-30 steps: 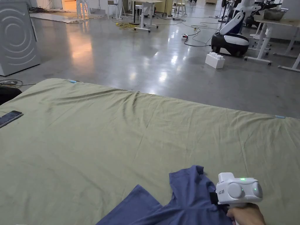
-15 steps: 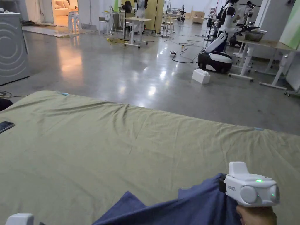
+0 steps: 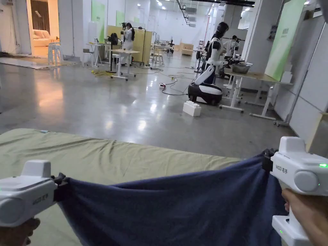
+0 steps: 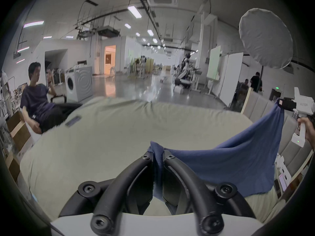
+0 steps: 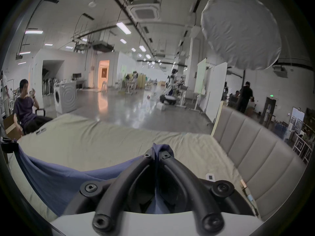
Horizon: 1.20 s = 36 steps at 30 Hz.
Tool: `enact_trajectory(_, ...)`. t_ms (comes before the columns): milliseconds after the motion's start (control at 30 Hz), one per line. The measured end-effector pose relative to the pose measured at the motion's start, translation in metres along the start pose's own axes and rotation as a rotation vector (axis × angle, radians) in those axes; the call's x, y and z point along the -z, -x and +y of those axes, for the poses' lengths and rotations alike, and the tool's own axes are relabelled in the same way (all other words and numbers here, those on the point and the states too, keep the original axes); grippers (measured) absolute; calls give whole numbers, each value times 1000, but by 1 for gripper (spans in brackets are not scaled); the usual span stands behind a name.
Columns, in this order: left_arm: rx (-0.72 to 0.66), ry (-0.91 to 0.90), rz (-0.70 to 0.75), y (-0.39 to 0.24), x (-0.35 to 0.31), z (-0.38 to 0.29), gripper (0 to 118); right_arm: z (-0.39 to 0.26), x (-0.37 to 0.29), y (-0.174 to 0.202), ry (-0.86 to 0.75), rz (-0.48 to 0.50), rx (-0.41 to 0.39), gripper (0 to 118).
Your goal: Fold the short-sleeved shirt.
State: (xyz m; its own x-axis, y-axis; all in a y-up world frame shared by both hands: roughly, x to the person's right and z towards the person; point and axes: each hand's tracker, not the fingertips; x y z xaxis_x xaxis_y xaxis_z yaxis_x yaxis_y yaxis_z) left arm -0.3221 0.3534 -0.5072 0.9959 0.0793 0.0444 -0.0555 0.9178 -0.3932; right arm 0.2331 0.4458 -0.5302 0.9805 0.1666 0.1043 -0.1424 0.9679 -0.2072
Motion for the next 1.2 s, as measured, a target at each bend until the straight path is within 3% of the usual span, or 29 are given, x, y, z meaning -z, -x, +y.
enact_trajectory(133, 20, -53, -17, -23, 1, 65, 9, 44, -18, -25, -70, -52, 37, 4)
enact_trajectory(167, 29, -65, -16, -26, 1, 78, 9, 54, -18, -28, -95, -46, 4, 4)
enact_trajectory(233, 58, -116, -19, -32, 1, 98, 9, 74, -21, -39, -89, -67, 33, 4)
enact_trajectory(333, 62, -146, -16, -40, 4, 149, 9, 98, -22, -47, -130, -93, 14, 4)
enact_trajectory(533, 92, -202, 5, -45, 12, 215, 9, 133, -24, -43, -157, -109, 32, 4)
enact_trajectory(933, 100, -226, 56, -36, 65, 288, 9, 172, 43, -30, -200, -135, 13, 4)
enact_trajectory(1200, 101, -262, 74, -44, 76, 300, 9, 191, 61, -28, -260, -158, 10, 4)
